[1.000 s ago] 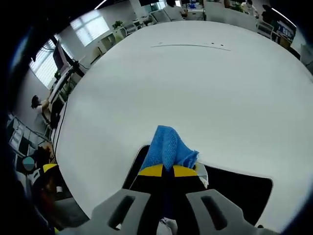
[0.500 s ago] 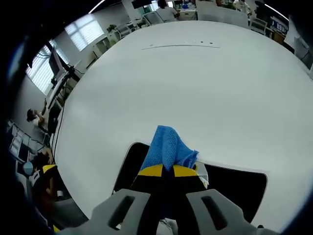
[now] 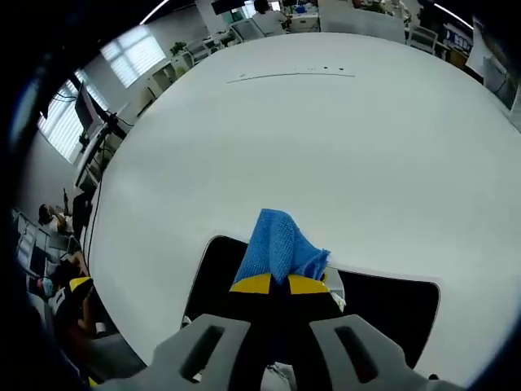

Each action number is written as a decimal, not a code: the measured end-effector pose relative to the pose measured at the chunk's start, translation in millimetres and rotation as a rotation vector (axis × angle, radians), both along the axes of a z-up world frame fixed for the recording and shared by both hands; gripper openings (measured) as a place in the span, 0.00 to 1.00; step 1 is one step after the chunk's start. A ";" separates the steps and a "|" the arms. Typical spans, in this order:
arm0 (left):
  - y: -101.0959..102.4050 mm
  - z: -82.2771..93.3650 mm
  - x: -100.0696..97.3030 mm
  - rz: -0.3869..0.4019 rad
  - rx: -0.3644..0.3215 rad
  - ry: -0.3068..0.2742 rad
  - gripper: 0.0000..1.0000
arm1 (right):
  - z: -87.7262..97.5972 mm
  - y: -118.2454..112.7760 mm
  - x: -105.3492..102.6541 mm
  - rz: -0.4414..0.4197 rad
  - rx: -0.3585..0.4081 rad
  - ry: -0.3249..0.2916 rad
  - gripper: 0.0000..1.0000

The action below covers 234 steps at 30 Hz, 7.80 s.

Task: Wipe the mirror surface with the cleaning cloth until all visible marks leave the cleaned area.

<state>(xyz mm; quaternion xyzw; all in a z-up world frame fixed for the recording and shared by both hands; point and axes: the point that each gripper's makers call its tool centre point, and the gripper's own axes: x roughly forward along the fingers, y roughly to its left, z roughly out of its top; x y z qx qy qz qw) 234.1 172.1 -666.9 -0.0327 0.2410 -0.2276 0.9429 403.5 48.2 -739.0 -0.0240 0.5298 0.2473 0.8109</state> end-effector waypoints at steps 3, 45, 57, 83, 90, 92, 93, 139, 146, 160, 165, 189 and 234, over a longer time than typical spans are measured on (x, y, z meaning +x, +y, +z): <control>-0.4 -0.6 0.1 -0.003 0.005 0.000 0.99 | 0.8 -0.4 -4.4 -0.014 0.000 0.011 0.00; -3.7 -0.7 -2.4 -0.030 0.032 -0.001 0.99 | 0.0 -6.3 -69.4 -0.042 0.011 0.046 0.00; -6.7 1.4 -2.8 -0.044 0.025 -0.012 0.99 | 2.2 -10.3 -93.0 -0.031 0.009 0.045 0.00; -7.5 -1.8 -3.6 -0.049 0.027 0.007 0.99 | 2.4 -10.4 -114.3 -0.050 0.063 0.112 0.00; -8.3 -1.3 -3.8 -0.048 0.016 0.009 0.99 | 1.6 -10.8 -118.7 -0.031 0.061 0.102 0.00; -9.2 -2.0 -4.2 -0.054 0.018 0.012 0.99 | 1.7 -12.2 -120.6 -0.034 0.069 0.102 0.00; -9.4 -2.0 -4.2 -0.056 0.018 0.012 0.99 | 1.4 -12.3 -120.7 -0.039 0.074 0.104 0.00; -10.0 -6.0 -6.8 -0.070 0.035 0.037 0.99 | 2.8 -53.3 -116.9 -0.035 0.032 0.088 0.00; -10.5 -6.2 -7.1 -0.071 0.033 0.036 0.99 | 0.9 -56.7 -114.0 -0.051 0.039 0.091 0.00; -10.2 -4.6 -6.7 -0.061 0.025 0.028 0.99 | -1.9 -54.8 -101.4 -0.018 0.017 0.070 0.00; -9.1 -3.9 -6.0 -0.057 0.024 0.024 0.99 | -0.9 -54.0 -92.3 -0.014 0.015 0.069 0.00; -5.1 -4.7 -5.5 -0.036 0.023 0.028 0.99 | 0.2 -49.2 -46.2 0.022 -0.025 0.043 0.00; -4.5 -6.0 -4.1 -0.027 0.012 0.037 0.99 | -5.2 -39.2 9.7 0.106 -0.050 -0.002 0.00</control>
